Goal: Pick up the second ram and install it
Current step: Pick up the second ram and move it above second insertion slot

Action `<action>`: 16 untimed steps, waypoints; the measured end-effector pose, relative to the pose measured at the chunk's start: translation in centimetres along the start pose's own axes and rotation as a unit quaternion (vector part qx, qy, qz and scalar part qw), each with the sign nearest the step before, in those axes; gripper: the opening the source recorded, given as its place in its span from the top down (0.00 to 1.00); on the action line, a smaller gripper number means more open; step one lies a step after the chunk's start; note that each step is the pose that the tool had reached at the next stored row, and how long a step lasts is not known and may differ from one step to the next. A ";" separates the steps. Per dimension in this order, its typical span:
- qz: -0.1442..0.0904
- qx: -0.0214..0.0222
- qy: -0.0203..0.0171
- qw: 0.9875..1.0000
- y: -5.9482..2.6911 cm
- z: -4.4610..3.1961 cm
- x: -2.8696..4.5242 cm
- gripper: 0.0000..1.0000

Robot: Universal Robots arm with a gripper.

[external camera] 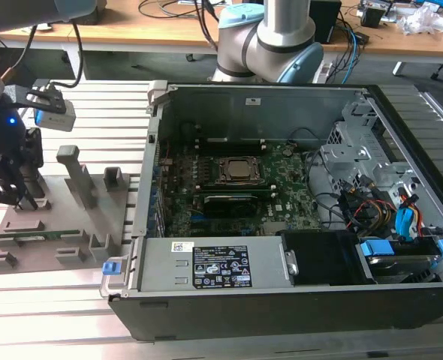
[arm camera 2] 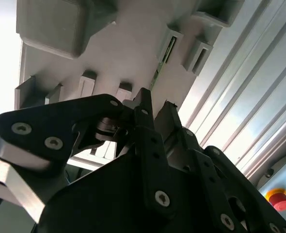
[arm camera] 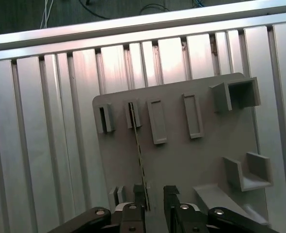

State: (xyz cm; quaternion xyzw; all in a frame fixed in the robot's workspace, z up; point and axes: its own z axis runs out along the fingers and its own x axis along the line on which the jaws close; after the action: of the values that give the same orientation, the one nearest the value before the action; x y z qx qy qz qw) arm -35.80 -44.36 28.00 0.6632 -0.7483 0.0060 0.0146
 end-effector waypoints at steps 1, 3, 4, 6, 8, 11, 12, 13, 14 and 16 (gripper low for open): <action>-0.001 0.000 0.000 1.000 -0.02 0.29 0.05 0.70; -0.002 0.000 0.000 1.000 -0.05 1.50 0.18 0.70; -0.002 0.000 0.000 1.000 -0.05 1.72 0.20 0.70; -0.002 0.000 0.000 1.000 -0.06 2.29 0.24 0.70; -0.002 0.000 0.000 1.000 -0.07 2.46 0.24 0.70; -0.002 0.000 0.000 1.000 -0.07 2.69 0.25 0.70; -0.002 0.000 0.000 1.000 -0.07 2.77 0.25 0.70; -0.002 0.000 0.000 1.000 -0.07 2.87 0.25 0.70; -0.002 0.000 0.000 1.000 -0.07 2.99 0.26 0.70; -0.002 0.000 0.000 1.000 -0.02 3.32 0.47 0.70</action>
State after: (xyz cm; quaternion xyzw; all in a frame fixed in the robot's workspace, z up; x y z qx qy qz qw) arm -35.88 -44.92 24.69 0.6648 -0.7469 0.0061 0.0146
